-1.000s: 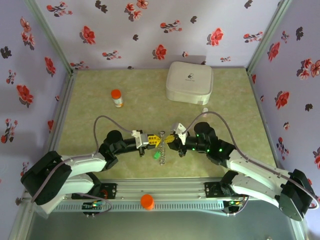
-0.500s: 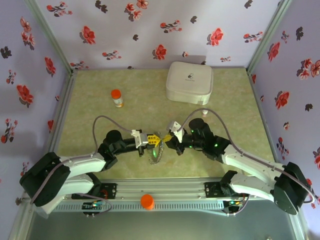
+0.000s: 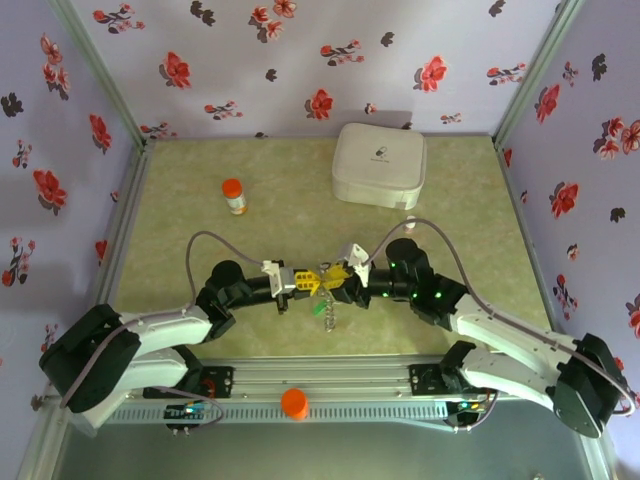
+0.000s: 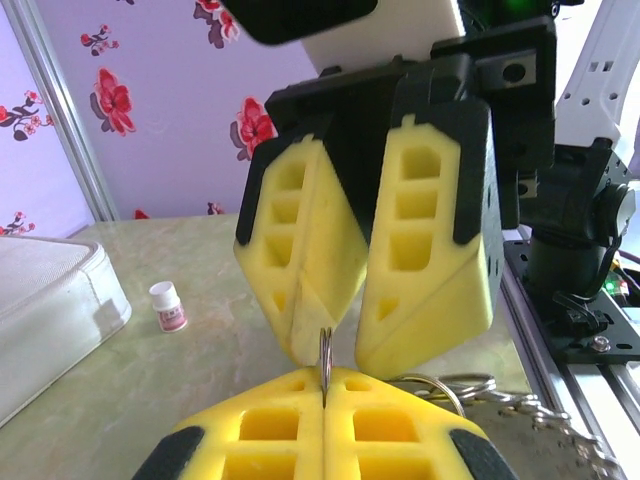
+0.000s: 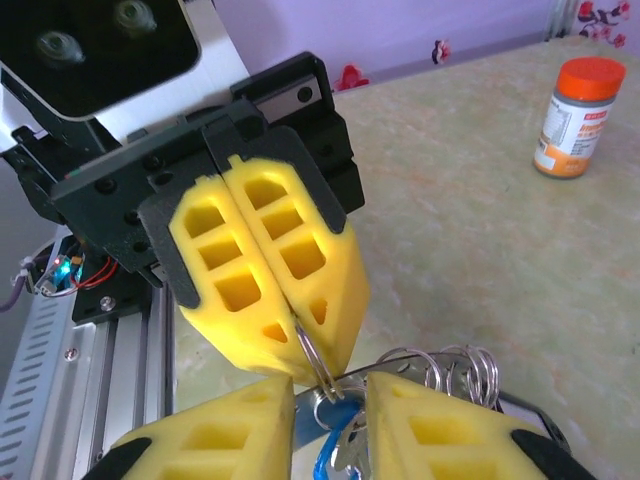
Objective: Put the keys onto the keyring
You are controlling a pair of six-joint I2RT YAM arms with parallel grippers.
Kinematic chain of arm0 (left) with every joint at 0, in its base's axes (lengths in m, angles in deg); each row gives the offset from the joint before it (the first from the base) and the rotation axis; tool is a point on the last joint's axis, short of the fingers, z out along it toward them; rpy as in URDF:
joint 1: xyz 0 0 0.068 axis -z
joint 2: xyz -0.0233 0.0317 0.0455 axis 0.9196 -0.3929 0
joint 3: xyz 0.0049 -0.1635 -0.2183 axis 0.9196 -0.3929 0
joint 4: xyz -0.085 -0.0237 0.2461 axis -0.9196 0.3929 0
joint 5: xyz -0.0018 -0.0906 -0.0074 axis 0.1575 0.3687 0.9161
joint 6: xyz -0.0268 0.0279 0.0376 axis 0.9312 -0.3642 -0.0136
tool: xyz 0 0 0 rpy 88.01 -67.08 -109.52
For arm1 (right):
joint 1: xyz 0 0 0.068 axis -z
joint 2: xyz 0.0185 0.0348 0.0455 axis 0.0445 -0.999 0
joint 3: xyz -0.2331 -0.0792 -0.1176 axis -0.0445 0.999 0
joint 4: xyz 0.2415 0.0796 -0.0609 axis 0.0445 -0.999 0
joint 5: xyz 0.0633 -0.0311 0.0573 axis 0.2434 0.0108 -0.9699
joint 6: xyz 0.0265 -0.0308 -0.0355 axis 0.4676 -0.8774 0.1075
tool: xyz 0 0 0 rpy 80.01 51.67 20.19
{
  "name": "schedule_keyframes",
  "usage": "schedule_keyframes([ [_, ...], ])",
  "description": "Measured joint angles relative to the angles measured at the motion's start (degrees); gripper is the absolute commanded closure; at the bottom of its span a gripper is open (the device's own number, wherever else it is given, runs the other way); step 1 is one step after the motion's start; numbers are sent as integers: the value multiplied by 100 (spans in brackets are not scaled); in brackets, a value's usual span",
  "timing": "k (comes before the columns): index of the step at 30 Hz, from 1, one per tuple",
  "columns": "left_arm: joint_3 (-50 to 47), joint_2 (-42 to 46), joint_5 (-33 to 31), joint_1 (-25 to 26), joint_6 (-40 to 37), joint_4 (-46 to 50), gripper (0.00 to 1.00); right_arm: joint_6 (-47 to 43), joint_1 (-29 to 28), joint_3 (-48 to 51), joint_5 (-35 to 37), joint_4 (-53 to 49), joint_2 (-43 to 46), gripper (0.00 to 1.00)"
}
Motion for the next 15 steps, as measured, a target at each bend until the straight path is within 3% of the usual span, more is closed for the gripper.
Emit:
schedule_keyframes([
  [7, 0, -35, -2, 0, 2, 4, 100, -79, 11, -2, -87, 101, -138, 100],
  [12, 0, -59, -2, 0, 2, 4, 100, -195, 26, -26, -109, 35, -146, 100],
  [13, 0, -59, -2, 0, 2, 4, 100, -229, 26, -48, -107, -9, -146, 97],
  [15, 0, -59, 0, 0, 2, 0, 100, -297, 26, -107, -85, -149, -140, 70],
])
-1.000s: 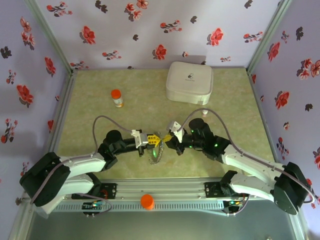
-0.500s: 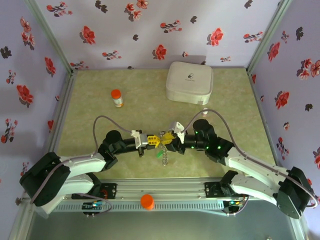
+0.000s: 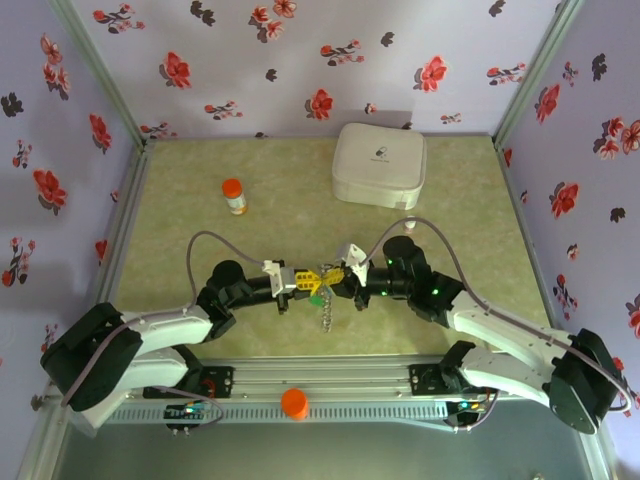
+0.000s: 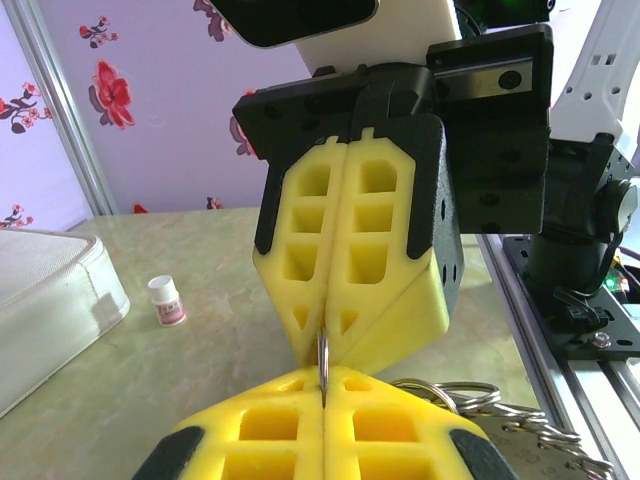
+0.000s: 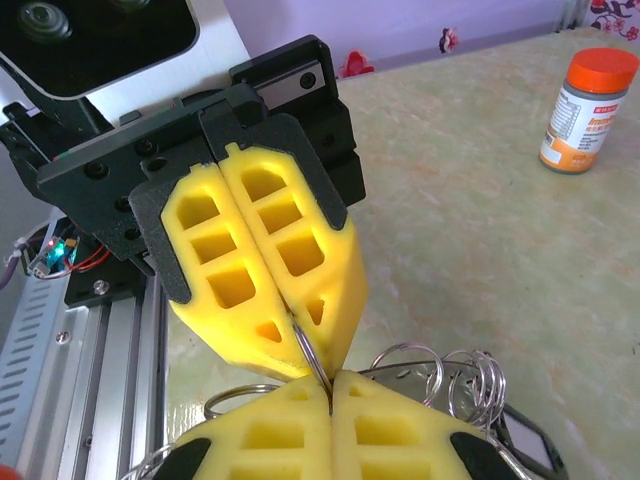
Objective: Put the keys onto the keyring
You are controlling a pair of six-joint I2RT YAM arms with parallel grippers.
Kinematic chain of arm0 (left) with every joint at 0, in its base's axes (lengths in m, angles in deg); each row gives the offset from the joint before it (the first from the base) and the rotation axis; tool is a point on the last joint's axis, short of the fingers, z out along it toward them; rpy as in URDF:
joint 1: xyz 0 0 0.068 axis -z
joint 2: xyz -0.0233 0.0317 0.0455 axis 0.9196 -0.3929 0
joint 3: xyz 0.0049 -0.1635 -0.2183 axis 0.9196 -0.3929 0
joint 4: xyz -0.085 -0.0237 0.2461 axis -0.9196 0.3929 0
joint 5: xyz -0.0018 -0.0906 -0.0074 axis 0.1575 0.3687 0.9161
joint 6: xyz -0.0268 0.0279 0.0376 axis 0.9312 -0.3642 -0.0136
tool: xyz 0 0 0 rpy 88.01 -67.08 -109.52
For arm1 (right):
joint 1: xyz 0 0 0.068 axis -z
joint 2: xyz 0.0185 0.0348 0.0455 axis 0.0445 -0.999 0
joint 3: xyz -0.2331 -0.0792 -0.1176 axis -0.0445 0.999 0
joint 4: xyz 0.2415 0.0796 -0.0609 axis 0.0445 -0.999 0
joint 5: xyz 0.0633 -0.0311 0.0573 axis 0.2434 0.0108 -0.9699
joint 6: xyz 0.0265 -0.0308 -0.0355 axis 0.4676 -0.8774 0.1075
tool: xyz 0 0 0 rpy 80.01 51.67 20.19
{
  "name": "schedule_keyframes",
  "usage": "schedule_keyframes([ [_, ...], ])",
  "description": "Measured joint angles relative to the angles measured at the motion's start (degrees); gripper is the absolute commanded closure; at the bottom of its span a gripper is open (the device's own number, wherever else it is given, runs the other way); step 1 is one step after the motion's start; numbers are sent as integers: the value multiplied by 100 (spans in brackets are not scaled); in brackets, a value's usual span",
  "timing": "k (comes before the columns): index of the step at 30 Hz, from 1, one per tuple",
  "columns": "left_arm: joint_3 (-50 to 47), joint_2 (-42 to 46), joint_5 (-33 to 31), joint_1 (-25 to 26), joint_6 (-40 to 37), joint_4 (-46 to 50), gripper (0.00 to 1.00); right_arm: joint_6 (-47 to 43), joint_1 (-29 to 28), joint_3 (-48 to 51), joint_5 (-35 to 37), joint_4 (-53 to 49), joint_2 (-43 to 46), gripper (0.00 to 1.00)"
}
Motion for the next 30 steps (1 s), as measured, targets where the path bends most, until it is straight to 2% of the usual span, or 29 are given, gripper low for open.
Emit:
schedule_keyframes([
  [2, 0, 2, 13, 0, 0, 4, 100, -76, 0, -4, 98, -83, 52, 64],
  [9, 0, 168, 13, 0, 2, 2, 100, -177, 0, 203, 446, -203, 612, 63],
  [15, 0, 197, 13, 0, 4, 4, 100, -92, -74, 387, 402, -153, 313, 62],
  [21, 0, 195, 11, 0, 7, 2, 100, 17, -227, 459, 343, 361, -90, 62],
  [24, 0, 199, -2, 0, 7, 4, 100, 59, -262, 461, 343, 629, -295, 68],
  [30, 0, 282, -31, 0, 17, 7, 100, 79, -282, 461, 439, 804, -372, 94],
])
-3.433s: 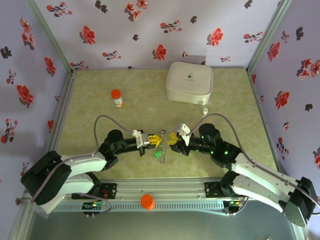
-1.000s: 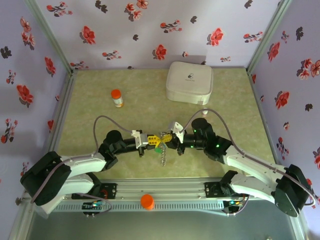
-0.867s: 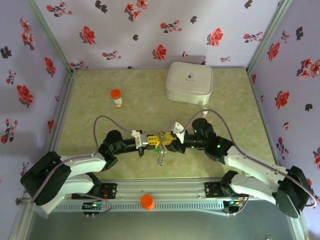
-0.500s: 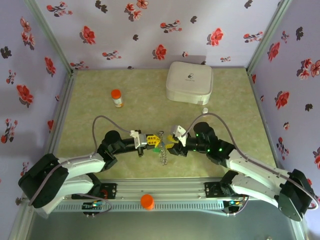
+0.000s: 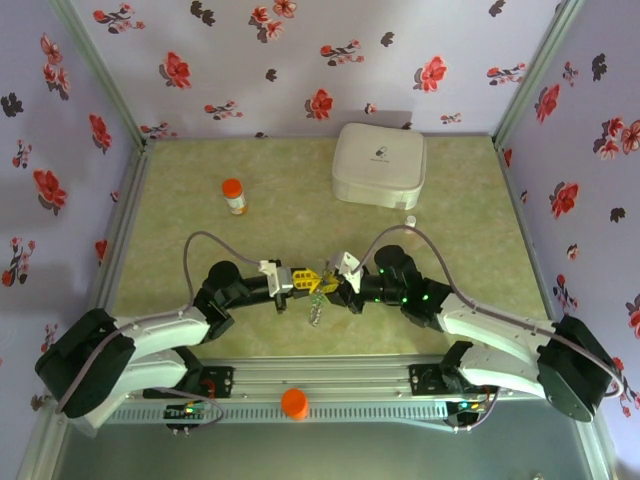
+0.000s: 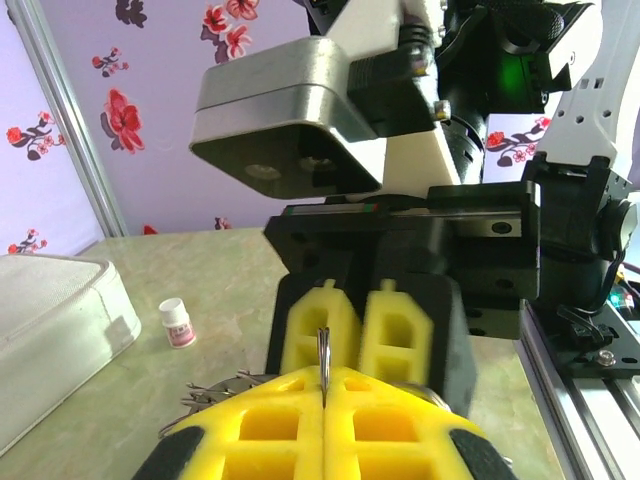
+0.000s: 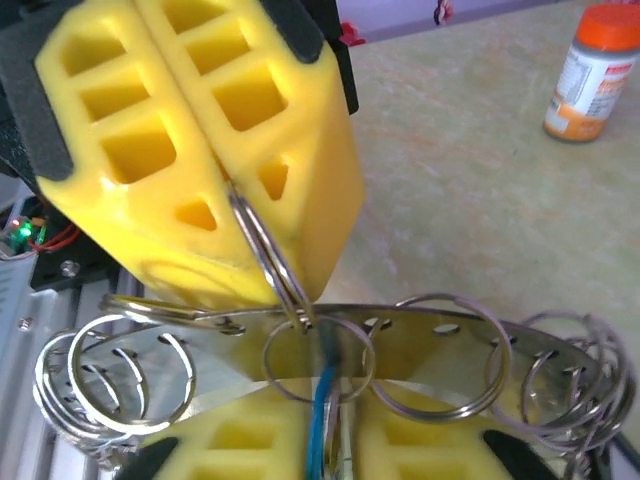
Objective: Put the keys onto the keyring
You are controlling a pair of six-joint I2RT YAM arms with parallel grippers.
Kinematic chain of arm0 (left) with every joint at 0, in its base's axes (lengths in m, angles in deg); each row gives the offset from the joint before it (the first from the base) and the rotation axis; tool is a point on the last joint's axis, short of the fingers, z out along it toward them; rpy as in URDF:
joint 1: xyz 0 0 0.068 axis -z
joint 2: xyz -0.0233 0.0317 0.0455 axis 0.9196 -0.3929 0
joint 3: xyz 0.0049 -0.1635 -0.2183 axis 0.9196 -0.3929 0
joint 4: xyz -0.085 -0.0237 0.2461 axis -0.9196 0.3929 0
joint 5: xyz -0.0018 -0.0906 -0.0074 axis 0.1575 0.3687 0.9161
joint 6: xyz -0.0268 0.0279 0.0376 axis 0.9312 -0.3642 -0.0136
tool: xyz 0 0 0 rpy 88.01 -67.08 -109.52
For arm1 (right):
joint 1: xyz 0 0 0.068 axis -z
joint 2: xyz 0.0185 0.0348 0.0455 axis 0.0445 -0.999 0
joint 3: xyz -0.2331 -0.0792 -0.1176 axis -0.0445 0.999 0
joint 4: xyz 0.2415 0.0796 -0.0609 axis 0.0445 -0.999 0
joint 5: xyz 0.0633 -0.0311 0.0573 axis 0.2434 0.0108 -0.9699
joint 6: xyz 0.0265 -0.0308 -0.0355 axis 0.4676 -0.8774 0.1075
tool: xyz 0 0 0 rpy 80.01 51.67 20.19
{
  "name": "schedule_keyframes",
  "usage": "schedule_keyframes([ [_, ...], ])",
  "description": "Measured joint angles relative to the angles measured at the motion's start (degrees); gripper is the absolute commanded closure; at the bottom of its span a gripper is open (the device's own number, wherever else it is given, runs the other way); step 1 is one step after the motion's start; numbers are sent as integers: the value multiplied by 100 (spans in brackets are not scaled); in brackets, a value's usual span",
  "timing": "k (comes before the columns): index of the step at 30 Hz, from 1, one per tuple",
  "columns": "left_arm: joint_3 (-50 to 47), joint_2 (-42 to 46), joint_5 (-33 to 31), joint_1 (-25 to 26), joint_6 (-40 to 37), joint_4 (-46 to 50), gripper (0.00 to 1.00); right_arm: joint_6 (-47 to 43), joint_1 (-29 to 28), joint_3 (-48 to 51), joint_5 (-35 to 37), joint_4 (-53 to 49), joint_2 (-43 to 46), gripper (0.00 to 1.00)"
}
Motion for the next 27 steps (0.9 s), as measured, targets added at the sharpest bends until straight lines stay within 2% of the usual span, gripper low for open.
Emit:
schedule_keyframes([
  [3, 0, 70, -22, 0, -4, 50, 100, -90, 0, -28, 87, -245, 223, 100],
  [9, 13, 136, -22, 0, -68, 282, 100, -407, 0, -601, 302, -1226, 542, 100],
  [18, 323, 254, -94, 0, -345, 885, 100, -664, -13, -1176, 470, -2065, 529, 100],
  [19, 350, 275, -122, 0, -372, 966, 97, -693, -17, -1207, 498, -2118, 529, 100],
  [21, 380, 315, -177, 9, -463, 1099, 69, -761, -33, -1248, 579, -2225, 529, 100],
  [24, 345, 372, -422, 11, -503, 1165, 44, -841, -48, -1309, 769, -2361, 509, 100],
  [27, 15, 673, -1023, 11, -466, 988, 32, -903, -70, -1502, 953, -2474, 295, 100],
])
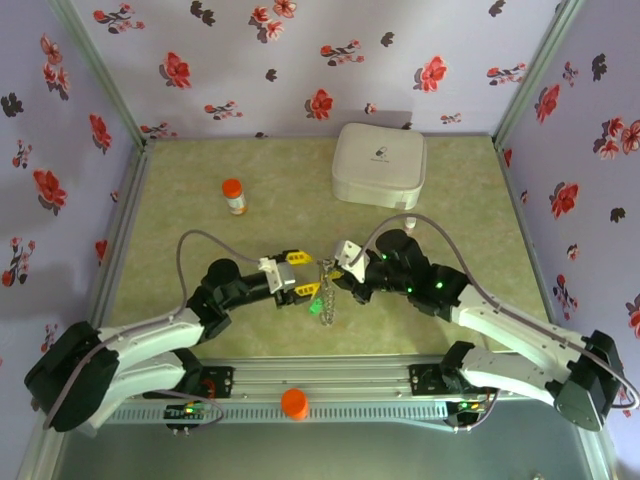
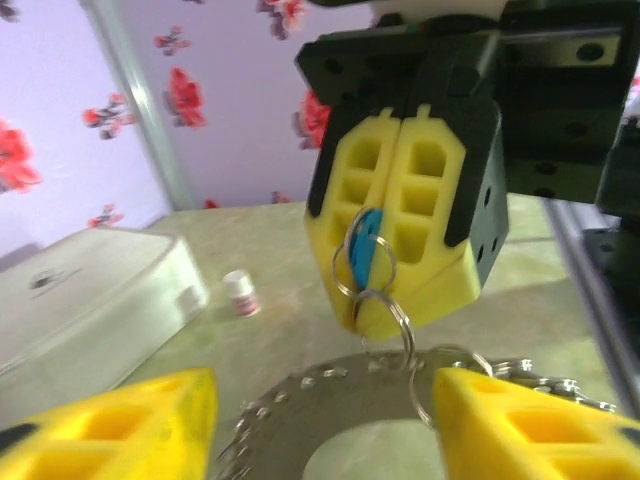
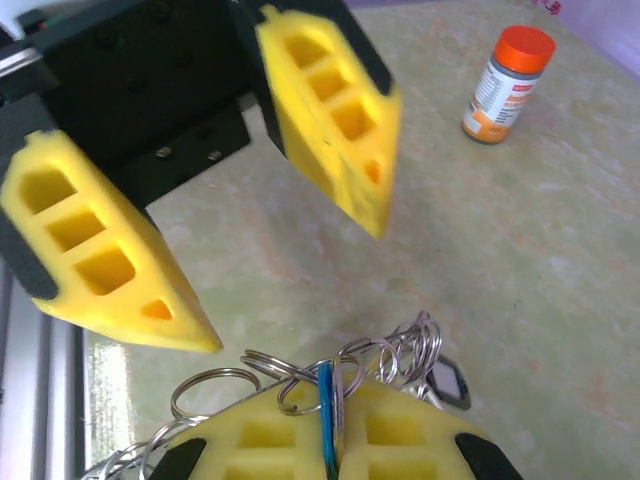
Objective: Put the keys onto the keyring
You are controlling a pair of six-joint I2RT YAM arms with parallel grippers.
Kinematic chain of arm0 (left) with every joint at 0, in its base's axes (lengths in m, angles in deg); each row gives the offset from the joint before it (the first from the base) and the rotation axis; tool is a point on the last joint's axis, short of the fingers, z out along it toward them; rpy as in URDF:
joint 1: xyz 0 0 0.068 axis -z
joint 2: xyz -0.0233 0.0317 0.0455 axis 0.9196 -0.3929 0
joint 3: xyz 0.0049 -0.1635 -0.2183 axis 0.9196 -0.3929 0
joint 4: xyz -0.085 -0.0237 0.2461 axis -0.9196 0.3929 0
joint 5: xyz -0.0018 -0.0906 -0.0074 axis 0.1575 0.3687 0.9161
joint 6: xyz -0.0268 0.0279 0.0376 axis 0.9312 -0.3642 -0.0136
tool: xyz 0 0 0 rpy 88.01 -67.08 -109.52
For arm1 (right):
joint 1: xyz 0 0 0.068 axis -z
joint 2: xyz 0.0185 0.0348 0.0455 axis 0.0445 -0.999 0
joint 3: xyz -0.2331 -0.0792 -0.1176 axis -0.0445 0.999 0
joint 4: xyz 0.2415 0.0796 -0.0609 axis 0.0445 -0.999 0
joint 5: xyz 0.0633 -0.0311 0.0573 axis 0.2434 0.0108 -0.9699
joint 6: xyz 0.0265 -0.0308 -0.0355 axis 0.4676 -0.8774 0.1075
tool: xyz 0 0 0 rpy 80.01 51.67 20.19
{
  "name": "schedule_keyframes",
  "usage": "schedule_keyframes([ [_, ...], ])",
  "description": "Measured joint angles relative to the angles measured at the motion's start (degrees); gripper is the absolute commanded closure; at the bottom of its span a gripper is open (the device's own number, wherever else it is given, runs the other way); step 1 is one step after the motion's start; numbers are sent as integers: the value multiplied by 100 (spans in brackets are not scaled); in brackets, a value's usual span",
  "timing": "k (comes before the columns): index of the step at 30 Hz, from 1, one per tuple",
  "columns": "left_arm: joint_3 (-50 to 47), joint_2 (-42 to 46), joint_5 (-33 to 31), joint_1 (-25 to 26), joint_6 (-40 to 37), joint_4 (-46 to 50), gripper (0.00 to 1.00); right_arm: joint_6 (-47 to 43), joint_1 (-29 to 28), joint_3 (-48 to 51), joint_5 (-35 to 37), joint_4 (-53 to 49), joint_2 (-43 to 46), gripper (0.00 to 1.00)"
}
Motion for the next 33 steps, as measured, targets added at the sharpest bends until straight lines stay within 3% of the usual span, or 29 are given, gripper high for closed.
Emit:
schedule_keyframes([
  [2, -302, 428, -603, 0, -17, -46, 27, -50, -48, -227, 92, -52, -275, 100],
  [7, -647, 2232, -2516, -15, -186, 367, 26, -175, -337, -942, 129, 149, -1237, 100],
  [11, -533, 3799, -4179, -57, -361, 1147, 26, -46, -546, -1615, 111, 839, -2277, 100],
  [15, -330, 4581, -5499, -105, -470, 1912, 25, 503, -680, -2072, 153, 1808, -3220, 100],
  [22, -271, 4288, -6422, -258, -374, 2614, 19, 1067, -634, -1703, 667, 2083, -3707, 100],
  [33, -271, 2844, -6439, -984, 278, 2896, 14, -809, -531, -1069, 2667, -393, -3657, 100],
])
